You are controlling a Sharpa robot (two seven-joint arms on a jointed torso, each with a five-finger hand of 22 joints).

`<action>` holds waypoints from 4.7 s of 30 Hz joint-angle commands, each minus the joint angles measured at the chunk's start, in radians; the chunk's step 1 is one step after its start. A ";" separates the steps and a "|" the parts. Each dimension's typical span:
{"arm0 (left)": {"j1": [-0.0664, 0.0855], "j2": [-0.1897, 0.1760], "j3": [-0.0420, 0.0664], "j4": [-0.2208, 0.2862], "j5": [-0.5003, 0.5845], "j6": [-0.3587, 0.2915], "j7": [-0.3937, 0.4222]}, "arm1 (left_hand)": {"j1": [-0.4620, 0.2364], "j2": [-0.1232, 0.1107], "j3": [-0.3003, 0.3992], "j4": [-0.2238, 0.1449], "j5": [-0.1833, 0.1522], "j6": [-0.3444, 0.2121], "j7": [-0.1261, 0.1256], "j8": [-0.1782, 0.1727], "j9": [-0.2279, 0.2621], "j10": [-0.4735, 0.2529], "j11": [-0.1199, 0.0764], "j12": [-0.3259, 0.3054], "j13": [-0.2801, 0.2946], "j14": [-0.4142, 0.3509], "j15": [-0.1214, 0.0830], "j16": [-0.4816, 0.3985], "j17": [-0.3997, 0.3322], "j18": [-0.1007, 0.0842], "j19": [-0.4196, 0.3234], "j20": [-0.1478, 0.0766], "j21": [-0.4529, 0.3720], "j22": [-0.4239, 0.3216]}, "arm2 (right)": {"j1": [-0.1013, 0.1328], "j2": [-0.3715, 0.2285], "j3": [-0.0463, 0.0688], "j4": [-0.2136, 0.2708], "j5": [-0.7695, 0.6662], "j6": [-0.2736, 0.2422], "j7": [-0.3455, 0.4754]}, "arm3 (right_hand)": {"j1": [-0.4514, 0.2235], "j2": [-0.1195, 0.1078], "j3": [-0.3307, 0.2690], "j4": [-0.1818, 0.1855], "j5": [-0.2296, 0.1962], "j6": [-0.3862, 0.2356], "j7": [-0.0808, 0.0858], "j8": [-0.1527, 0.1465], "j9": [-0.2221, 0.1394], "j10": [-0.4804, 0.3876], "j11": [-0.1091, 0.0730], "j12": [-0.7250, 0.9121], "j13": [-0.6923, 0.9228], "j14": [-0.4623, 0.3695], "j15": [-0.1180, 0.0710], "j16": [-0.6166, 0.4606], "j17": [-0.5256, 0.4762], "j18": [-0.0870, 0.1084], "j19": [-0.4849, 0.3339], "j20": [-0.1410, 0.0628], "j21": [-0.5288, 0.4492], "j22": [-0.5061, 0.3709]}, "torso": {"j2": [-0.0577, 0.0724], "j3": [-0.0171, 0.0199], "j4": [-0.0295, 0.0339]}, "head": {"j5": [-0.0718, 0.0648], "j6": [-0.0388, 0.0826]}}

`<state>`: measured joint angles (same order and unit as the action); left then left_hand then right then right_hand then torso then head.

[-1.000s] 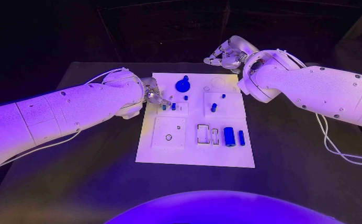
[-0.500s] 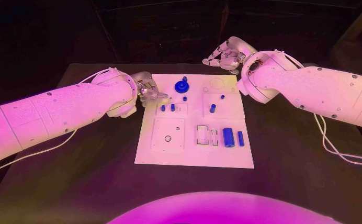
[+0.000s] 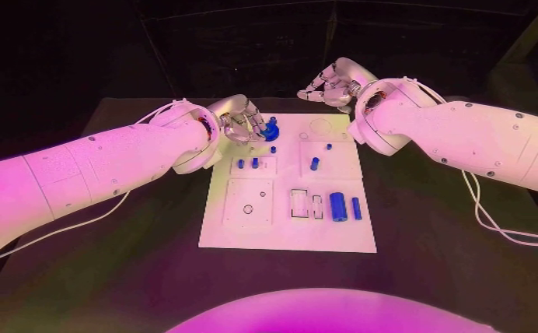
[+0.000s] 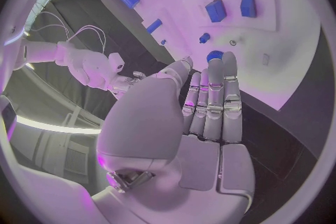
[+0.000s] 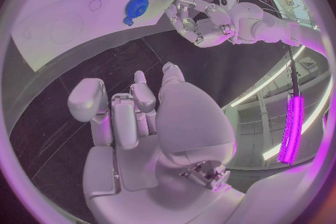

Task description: Assemble the parts on the task board

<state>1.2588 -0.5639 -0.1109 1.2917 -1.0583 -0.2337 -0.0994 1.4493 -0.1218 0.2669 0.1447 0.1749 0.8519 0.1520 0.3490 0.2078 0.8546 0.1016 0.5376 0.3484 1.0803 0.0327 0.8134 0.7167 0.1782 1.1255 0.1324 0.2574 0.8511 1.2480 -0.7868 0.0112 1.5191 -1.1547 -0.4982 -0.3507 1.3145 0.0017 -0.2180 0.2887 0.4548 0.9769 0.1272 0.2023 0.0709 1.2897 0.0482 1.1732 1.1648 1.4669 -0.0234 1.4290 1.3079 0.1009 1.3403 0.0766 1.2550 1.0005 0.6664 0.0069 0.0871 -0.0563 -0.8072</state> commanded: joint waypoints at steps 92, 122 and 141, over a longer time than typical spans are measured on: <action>-0.053 0.206 -0.014 -0.232 -0.479 0.079 0.108 | 0.052 0.025 0.125 -0.089 -0.047 0.226 -0.023 -0.178 -0.115 0.285 -0.036 -0.302 -0.267 0.402 -0.049 0.581 0.471 -0.061 0.321 -0.052 0.642 0.376 | 0.002 0.032 0.001 -0.015 0.006 0.000 0.017 | 0.012 0.012 -0.003 -0.004 0.012 0.000 -0.001 0.008 -0.002 -0.005 -0.006 0.000 -0.001 0.061 -0.009 -0.004 0.060 0.007 -0.005 -0.003 -0.006 -0.003 | -0.001 0.0003 0.0022 | -0.018 0.003; -0.045 0.031 0.073 -0.107 -0.406 0.155 0.087 | -0.001 -0.015 0.137 -0.089 -0.050 0.235 -0.025 -0.196 -0.116 0.306 -0.035 -0.337 -0.266 0.402 -0.048 0.579 0.457 -0.066 0.326 -0.051 0.677 0.400 | 0.002 0.022 0.001 -0.025 0.006 -0.006 0.021 | 0.012 0.013 -0.004 -0.004 0.013 0.000 -0.001 0.008 -0.002 -0.007 -0.006 -0.003 -0.004 0.060 -0.009 -0.006 0.057 0.008 -0.007 -0.003 -0.008 -0.008 | -0.001 0.0005 0.0037 | -0.013 0.003; -0.046 0.057 0.071 -0.161 -0.405 0.204 0.085 | -0.007 -0.018 0.135 -0.087 -0.051 0.236 -0.025 -0.197 -0.116 0.308 -0.035 -0.339 -0.266 0.401 -0.049 0.577 0.452 -0.066 0.326 -0.051 0.675 0.400 | 0.002 0.027 0.001 -0.023 0.006 -0.004 0.022 | 0.012 0.013 -0.004 -0.004 0.013 0.000 -0.001 0.008 -0.002 -0.007 -0.006 -0.003 -0.004 0.060 -0.009 -0.006 0.057 0.008 -0.007 -0.003 -0.008 -0.008 | -0.002 0.0009 0.0036 | -0.012 0.002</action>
<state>1.2112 -0.5095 -0.0402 1.1309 -1.4703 -0.0504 -0.0138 1.4498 -0.1394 0.4019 0.0509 0.1279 1.0811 0.1248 0.1559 0.0929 1.1544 0.0660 0.2030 0.0823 1.4670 -0.0122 1.3903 1.1697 0.1318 1.4470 0.0815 0.9313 1.2500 1.2477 -0.7606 0.0111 1.4941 -1.1477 -0.4980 -0.3371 1.3225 0.0095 -0.2179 0.2887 0.4647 0.9768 0.1273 0.2054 0.0709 1.2861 0.0447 1.1732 1.1621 1.4669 -0.0234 1.4290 1.3075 0.1009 1.3403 0.0766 1.2497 0.9938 0.6653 0.0083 0.0895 -0.0685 -0.8059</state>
